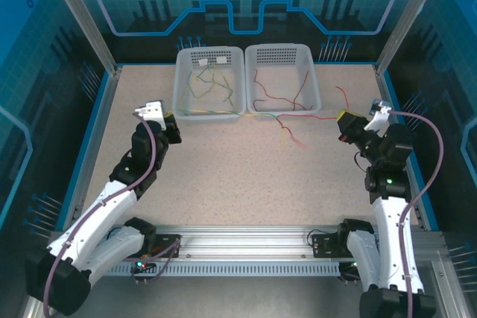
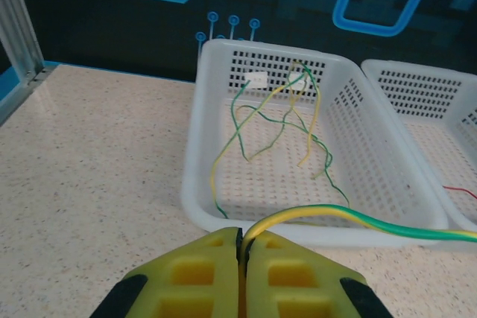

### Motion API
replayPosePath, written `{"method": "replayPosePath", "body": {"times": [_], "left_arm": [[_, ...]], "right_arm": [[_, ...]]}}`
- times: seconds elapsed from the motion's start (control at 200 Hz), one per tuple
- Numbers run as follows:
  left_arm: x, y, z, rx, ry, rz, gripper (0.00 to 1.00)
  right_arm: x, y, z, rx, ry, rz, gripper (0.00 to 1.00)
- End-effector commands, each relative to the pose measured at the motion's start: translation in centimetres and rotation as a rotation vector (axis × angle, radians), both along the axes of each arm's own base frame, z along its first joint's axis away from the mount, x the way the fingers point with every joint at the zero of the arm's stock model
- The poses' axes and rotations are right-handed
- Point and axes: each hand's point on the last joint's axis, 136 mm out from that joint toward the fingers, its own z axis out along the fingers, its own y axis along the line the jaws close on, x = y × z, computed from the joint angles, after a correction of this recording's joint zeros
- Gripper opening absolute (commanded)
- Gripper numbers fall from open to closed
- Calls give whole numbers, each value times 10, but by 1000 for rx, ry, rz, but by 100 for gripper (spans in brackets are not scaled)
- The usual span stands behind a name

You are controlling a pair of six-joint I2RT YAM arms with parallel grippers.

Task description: Untangle the cables

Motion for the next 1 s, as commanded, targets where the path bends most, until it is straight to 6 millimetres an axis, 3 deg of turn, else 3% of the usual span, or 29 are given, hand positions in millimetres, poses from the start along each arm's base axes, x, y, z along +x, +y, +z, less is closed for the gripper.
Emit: {"method": "replayPosePath", "body": {"times": [0.0, 0.42, 0.455, 0.715, 0.8, 0.865, 0.97, 0.995], "left_arm": [[-11, 53, -1, 23, 4, 254, 0], [-21, 82, -9, -7, 30, 374, 0], [-23, 85, -9, -8, 31, 385, 0], [-36, 103, -10, -55, 22, 481, 0], [-32, 95, -7, -78, 16, 431, 0], [-23, 77, -1, -117, 2, 319, 0], [-13, 38, 20, -179, -31, 113, 0], [-12, 30, 26, -183, -47, 72, 0]], "right_arm": [[-1, -41, 2, 1, 3, -185, 0], [-11, -76, -2, 77, 31, -286, 0], [-13, -87, -3, 82, 33, -323, 0], [-7, -96, -7, 84, 45, -340, 0], [-3, -93, -9, 103, 49, -307, 0], [4, -82, -4, 120, 36, -216, 0], [12, -51, 8, 108, 20, -32, 0], [14, -34, 11, 83, 20, 31, 0]]}}
